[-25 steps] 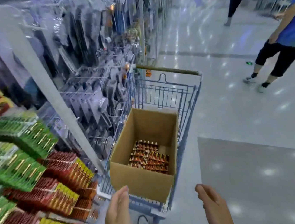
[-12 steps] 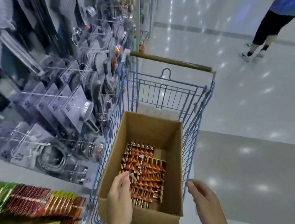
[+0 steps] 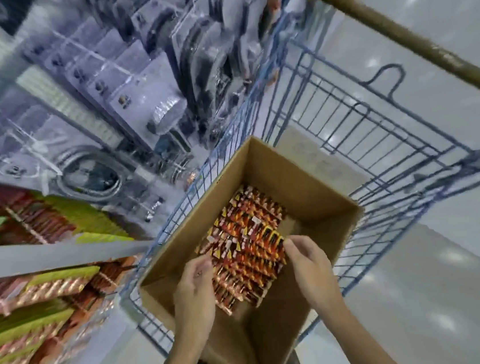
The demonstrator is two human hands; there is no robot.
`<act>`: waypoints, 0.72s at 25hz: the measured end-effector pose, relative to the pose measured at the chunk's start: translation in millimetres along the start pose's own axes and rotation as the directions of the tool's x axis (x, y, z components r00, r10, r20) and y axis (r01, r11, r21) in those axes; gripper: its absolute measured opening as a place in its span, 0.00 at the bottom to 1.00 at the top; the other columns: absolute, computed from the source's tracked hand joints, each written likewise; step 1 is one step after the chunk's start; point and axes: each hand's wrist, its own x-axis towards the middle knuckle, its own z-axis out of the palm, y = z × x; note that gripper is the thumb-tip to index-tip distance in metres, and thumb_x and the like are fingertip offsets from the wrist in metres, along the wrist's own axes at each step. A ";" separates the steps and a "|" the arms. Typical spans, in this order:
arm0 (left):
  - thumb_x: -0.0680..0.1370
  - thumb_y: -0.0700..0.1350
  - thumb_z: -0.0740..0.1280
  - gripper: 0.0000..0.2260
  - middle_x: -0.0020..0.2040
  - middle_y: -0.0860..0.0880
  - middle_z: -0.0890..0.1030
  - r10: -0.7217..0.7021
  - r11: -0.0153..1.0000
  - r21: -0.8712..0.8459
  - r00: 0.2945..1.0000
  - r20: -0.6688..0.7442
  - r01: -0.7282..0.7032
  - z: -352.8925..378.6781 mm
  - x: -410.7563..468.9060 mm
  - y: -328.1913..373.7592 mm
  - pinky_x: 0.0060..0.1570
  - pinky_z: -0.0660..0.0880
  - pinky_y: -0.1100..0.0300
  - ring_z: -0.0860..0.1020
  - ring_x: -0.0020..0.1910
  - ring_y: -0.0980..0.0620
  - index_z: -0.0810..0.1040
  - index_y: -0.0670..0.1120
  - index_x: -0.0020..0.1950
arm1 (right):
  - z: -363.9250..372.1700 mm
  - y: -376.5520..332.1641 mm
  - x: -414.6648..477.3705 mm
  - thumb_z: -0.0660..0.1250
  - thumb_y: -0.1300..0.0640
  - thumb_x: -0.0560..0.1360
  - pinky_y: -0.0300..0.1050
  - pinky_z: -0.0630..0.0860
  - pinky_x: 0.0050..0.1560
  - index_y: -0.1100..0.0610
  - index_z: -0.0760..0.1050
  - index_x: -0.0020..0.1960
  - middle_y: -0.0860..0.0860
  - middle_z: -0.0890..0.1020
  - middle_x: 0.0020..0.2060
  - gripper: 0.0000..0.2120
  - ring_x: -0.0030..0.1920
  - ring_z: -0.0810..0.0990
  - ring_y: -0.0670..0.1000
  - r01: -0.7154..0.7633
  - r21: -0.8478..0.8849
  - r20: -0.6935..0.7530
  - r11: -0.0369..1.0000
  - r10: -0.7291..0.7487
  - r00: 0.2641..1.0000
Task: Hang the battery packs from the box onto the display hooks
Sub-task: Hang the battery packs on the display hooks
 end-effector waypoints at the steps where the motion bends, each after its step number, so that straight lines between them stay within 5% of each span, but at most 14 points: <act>1: 0.86 0.53 0.60 0.10 0.58 0.56 0.82 -0.037 0.999 0.003 0.999 0.000 0.037 16.0 9.5 -3.4 0.63 0.77 0.47 0.81 0.58 0.54 0.80 0.56 0.63 | -0.6 -0.9 20.5 0.61 0.47 0.84 0.35 0.70 0.52 0.49 0.78 0.62 0.43 0.81 0.55 0.11 0.57 0.78 0.44 -0.003 -0.038 0.037 0.999 0.004 0.999; 5: 0.86 0.48 0.61 0.12 0.61 0.49 0.81 -0.261 0.965 -0.003 0.964 -0.041 0.262 88.8 65.0 -27.9 0.61 0.73 0.56 0.79 0.58 0.50 0.78 0.48 0.67 | 2.9 4.2 82.4 0.61 0.47 0.85 0.41 0.69 0.58 0.53 0.76 0.68 0.46 0.81 0.59 0.16 0.58 0.77 0.45 -0.010 -0.164 0.132 0.986 0.032 0.991; 10: 0.85 0.45 0.63 0.20 0.74 0.40 0.73 -0.644 0.753 -0.203 0.765 -0.033 0.625 158.8 131.9 -72.5 0.70 0.71 0.48 0.73 0.73 0.40 0.69 0.42 0.77 | 3.0 21.7 129.6 0.61 0.47 0.85 0.28 0.67 0.46 0.48 0.74 0.63 0.40 0.79 0.52 0.10 0.49 0.76 0.36 0.013 -0.276 0.212 0.961 0.047 0.976; 14: 0.82 0.40 0.68 0.20 0.70 0.40 0.76 -0.689 0.722 -0.260 0.704 -0.174 0.642 190.3 153.2 -100.3 0.69 0.74 0.48 0.76 0.70 0.40 0.71 0.41 0.74 | -3.9 39.3 148.4 0.61 0.47 0.84 0.25 0.67 0.43 0.45 0.75 0.61 0.37 0.79 0.50 0.08 0.50 0.76 0.34 0.002 -0.309 0.230 0.951 0.072 0.971; 18: 0.77 0.39 0.74 0.35 0.73 0.40 0.74 -0.673 0.738 -0.322 0.681 -0.290 0.592 222.6 160.1 -112.7 0.72 0.73 0.42 0.75 0.72 0.39 0.61 0.44 0.79 | -5.3 48.0 155.5 0.62 0.48 0.84 0.21 0.69 0.39 0.47 0.76 0.60 0.38 0.80 0.49 0.08 0.44 0.78 0.29 -0.008 -0.324 0.242 0.946 0.090 0.966</act>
